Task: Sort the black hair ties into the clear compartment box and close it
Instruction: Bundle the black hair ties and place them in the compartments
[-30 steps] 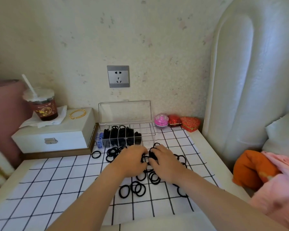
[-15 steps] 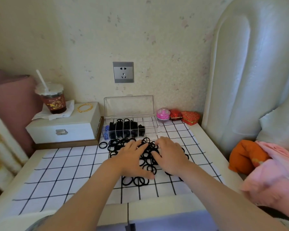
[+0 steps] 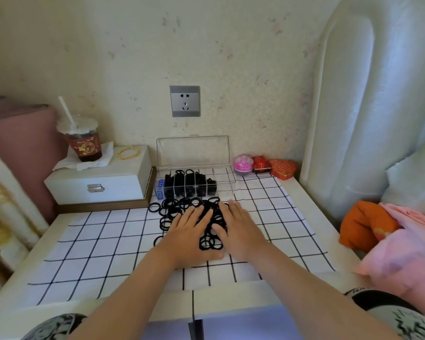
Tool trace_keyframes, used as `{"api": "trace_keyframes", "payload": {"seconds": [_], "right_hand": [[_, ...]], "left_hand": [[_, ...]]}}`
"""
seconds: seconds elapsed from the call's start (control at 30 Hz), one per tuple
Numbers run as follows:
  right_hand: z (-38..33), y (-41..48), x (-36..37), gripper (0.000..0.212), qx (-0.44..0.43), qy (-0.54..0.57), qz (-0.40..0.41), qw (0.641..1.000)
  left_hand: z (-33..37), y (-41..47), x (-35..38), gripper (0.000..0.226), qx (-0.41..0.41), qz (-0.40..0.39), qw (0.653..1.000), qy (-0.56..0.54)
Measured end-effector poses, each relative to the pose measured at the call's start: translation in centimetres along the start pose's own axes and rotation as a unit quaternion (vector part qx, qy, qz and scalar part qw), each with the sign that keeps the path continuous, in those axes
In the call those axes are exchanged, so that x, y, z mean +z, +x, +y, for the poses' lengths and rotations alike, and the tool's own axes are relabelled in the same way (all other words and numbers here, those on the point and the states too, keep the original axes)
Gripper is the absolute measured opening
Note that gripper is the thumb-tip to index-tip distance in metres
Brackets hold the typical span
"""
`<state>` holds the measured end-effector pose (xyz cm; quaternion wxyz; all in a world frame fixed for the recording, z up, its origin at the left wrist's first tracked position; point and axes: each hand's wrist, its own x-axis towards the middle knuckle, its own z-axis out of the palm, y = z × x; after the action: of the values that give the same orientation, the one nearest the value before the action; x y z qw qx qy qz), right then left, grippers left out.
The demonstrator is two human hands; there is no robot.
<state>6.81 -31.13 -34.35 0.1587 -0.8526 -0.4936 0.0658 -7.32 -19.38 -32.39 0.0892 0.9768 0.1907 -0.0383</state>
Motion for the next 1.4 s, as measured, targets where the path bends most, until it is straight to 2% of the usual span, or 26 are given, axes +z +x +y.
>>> {"api": "trace_keyframes", "payload": {"seconds": [0.23,0.33,0.43,0.57,0.63,0.73,0.9,1.0,1.13,1.3,1.4], "right_hand": [[-2.7,3.7,0.7,0.061,-0.074,0.04,-0.026,0.996],[-3.2,4.5,-1.6,0.055,-0.07,0.096,-0.048,0.992],[-2.9,5.1,-3.9,0.048,-0.055,0.129,-0.035,0.99],[-2.8,6.2,-6.1,0.032,-0.067,0.104,-0.01,0.992],[-3.3,6.6,-6.7,0.026,-0.071,0.097,-0.026,0.992],[-4.2,7.2,-6.3,0.02,-0.074,0.05,-0.065,0.994],[-4.7,8.1,-4.7,0.013,-0.078,-0.089,-0.07,0.99],[-4.4,8.3,-4.3,0.026,-0.052,-0.1,-0.09,0.99],[-4.1,7.9,-4.4,0.039,-0.05,-0.07,-0.115,0.99],[-4.1,8.1,-4.1,0.012,-0.072,-0.098,-0.108,0.987],[-4.2,8.3,-3.8,0.015,-0.074,-0.109,-0.094,0.987]], "left_hand": [[-3.5,0.4,-1.7,0.096,-0.038,0.0,0.998,-0.04],[-4.4,0.8,-2.9,0.092,-0.022,0.007,0.998,-0.058],[-4.9,1.3,-4.3,0.076,-0.028,0.005,0.997,-0.077],[-5.4,2.0,-5.0,0.033,-0.054,0.113,0.982,-0.138],[-5.5,2.5,-4.8,0.025,-0.07,0.156,0.978,-0.121],[-5.3,3.5,-4.5,0.027,-0.096,0.192,0.971,-0.107],[-4.7,5.1,-3.7,0.038,-0.171,0.209,0.959,-0.084],[-4.5,5.3,-3.5,0.027,-0.181,0.2,0.961,-0.06],[-4.8,5.0,-4.1,0.016,-0.191,0.182,0.951,-0.163],[-5.6,4.2,-5.4,0.009,-0.189,0.185,0.919,-0.294],[-5.9,3.7,-5.9,0.016,-0.183,0.157,0.903,-0.357]]}}
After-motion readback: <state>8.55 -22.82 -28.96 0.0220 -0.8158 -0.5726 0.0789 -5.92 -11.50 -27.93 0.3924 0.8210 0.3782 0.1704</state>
